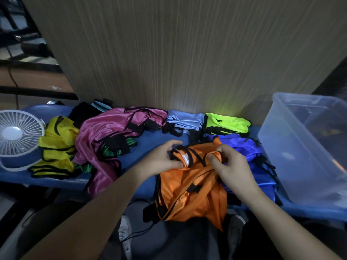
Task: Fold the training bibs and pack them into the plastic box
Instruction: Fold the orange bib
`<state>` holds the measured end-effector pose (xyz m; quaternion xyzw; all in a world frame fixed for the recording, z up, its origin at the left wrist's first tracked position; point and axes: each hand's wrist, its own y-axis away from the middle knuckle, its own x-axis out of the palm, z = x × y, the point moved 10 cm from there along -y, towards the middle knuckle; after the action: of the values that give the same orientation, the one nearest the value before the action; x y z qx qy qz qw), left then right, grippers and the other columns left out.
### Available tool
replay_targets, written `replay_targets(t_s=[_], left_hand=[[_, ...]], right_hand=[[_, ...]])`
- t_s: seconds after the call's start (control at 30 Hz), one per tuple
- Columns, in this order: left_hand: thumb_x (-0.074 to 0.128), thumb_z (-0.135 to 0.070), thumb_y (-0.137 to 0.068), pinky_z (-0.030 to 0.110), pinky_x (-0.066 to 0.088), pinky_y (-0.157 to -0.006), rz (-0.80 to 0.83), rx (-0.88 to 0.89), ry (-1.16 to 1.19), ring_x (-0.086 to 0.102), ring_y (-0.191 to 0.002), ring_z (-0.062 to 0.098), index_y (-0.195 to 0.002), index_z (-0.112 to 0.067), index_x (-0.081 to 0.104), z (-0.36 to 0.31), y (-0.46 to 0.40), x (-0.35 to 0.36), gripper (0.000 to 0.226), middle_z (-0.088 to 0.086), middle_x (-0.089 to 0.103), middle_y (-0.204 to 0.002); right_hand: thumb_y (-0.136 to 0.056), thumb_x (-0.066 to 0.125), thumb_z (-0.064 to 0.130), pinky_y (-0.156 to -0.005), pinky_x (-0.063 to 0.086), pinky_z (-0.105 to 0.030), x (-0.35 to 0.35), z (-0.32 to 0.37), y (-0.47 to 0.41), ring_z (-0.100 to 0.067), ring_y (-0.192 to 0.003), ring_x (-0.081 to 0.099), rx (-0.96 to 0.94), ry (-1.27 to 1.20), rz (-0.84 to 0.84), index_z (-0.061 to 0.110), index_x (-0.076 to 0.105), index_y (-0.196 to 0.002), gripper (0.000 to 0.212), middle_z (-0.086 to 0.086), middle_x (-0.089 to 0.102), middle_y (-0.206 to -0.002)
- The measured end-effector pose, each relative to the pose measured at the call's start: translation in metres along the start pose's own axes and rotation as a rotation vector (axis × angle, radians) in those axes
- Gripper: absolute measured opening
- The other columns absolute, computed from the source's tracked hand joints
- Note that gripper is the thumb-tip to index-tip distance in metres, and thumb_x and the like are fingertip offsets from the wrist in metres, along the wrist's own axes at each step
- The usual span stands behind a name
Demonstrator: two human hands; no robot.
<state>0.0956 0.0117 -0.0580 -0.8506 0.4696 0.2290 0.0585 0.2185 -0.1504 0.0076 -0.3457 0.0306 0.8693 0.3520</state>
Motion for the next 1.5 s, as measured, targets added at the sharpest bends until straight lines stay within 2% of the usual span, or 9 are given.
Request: replay_targets(t_s=[0.13,0.37,0.57,0.73,0.87,1.0,1.13,1.33,1.5], left_hand=[[0.071,-0.013,-0.085,0.028,0.05,-0.084,-0.081,0.076,-0.019,0.068,-0.089,0.004,-0.092,-0.034,0.066,-0.008,-0.007,-0.006,0.023,-0.012,0.072,-0.092],[0.059,-0.003,-0.094,0.03,0.049,-0.069,-0.24,0.171,0.191,0.064,-0.074,0.011,-0.092,-0.014,0.065,-0.036,0.0,-0.039,0.013,0.006,0.071,-0.081],[0.063,0.009,-0.09,0.019,0.047,-0.085,-0.142,0.369,0.168,0.062,-0.087,0.006,-0.094,-0.001,0.065,-0.078,0.022,-0.034,0.011,0.005,0.066,-0.088],[0.068,0.006,-0.087,0.015,0.044,-0.082,-0.156,0.471,0.134,0.061,-0.084,0.004,-0.087,-0.004,0.065,-0.098,0.04,-0.031,0.01,-0.004,0.064,-0.083],[0.069,-0.006,-0.087,0.017,0.041,-0.064,-0.157,0.455,0.166,0.055,-0.063,0.003,-0.082,-0.011,0.06,-0.104,0.047,-0.026,0.011,-0.006,0.06,-0.066],[0.069,-0.007,-0.085,0.022,0.041,-0.06,-0.17,0.448,0.2,0.054,-0.061,0.006,-0.079,-0.011,0.06,-0.113,0.051,-0.026,0.012,-0.002,0.062,-0.063],[0.07,0.004,-0.08,0.019,0.045,-0.068,-0.203,0.491,0.172,0.058,-0.068,0.004,-0.081,-0.003,0.066,-0.12,0.055,-0.039,0.008,-0.005,0.063,-0.07],[0.069,-0.004,-0.09,0.038,0.053,-0.073,-0.195,0.447,0.203,0.068,-0.074,0.023,-0.086,0.002,0.067,-0.117,0.055,-0.039,0.008,0.014,0.072,-0.078],[0.06,-0.017,-0.092,0.033,0.05,-0.068,-0.081,0.351,0.455,0.061,-0.07,0.025,-0.086,0.005,0.062,-0.12,0.056,-0.034,0.022,0.017,0.067,-0.08]], right_hand=[[-0.094,0.066,0.021,-0.068,0.047,-0.041,0.004,-0.008,-0.002,-0.016,-0.066,0.054,0.053,-0.231,0.048,0.009,0.058,-0.078,0.022,-0.016,0.061,-0.075],[-0.088,0.063,0.014,-0.062,0.045,-0.035,0.003,-0.009,0.0,-0.011,-0.06,0.052,0.005,-0.128,0.075,0.034,0.056,-0.105,0.027,0.001,0.063,-0.075],[-0.076,0.059,0.037,-0.114,0.034,-0.033,0.031,0.022,0.013,-0.008,-0.133,0.039,-0.206,-0.094,0.358,0.034,0.049,-0.133,0.058,0.01,0.042,-0.131],[-0.08,0.069,0.061,-0.121,0.024,-0.035,0.056,0.042,0.034,-0.005,-0.147,0.027,-0.211,-0.273,0.739,0.029,0.035,-0.151,0.085,0.007,0.033,-0.154],[-0.074,0.055,0.084,-0.108,0.036,-0.022,0.047,0.057,0.025,-0.002,-0.125,0.05,-0.189,-0.294,0.481,0.027,0.059,-0.129,0.079,0.007,0.054,-0.126],[-0.075,0.067,0.06,-0.082,0.046,-0.021,0.034,0.066,0.017,-0.006,-0.092,0.062,-0.159,-0.295,0.23,0.023,0.069,-0.094,0.041,0.003,0.059,-0.094],[-0.081,0.064,0.027,-0.081,0.04,-0.016,0.015,0.066,0.008,-0.006,-0.092,0.058,-0.176,-0.269,0.149,0.018,0.072,-0.084,0.012,0.0,0.057,-0.095],[-0.08,0.068,0.031,-0.088,0.038,-0.03,-0.017,0.064,0.003,-0.015,-0.096,0.046,-0.238,0.159,-0.212,0.028,0.066,-0.095,0.015,0.008,0.05,-0.098],[-0.093,0.067,0.024,-0.07,0.045,-0.03,-0.003,0.079,0.006,-0.008,-0.075,0.056,-0.225,-0.234,0.025,0.018,0.063,-0.096,0.007,0.006,0.064,-0.081]])
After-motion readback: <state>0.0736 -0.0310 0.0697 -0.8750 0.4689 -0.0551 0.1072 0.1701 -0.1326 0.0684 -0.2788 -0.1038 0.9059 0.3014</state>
